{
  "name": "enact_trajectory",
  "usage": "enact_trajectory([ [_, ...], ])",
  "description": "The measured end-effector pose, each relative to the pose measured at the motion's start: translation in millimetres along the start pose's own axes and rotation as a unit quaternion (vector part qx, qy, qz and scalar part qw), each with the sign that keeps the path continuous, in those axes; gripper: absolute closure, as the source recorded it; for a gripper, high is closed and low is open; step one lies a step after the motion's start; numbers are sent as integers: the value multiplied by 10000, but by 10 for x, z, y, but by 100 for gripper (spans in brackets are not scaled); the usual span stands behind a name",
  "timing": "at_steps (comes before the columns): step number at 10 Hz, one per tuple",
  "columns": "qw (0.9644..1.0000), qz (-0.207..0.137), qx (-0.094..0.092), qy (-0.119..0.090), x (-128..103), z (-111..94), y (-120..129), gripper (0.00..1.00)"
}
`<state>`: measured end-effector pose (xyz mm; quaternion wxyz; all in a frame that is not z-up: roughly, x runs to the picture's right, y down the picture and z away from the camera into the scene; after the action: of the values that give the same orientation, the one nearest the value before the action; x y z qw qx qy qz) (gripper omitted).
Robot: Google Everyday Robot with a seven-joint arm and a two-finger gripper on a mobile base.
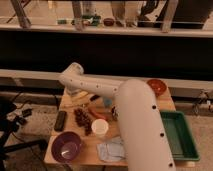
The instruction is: Place fork in purple bowl
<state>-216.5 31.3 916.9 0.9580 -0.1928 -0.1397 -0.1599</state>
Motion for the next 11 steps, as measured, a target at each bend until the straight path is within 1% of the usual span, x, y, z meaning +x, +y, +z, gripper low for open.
enact_trajectory([
  [1,10000,-12,-15,-8,-17,28,-4,20],
  [3,9999,33,-110,-20,17,176,58,20],
  [5,9998,75,-159,-67,15,262,95,20],
  [11,9995,141,-245,-128,-11,355,177,20],
])
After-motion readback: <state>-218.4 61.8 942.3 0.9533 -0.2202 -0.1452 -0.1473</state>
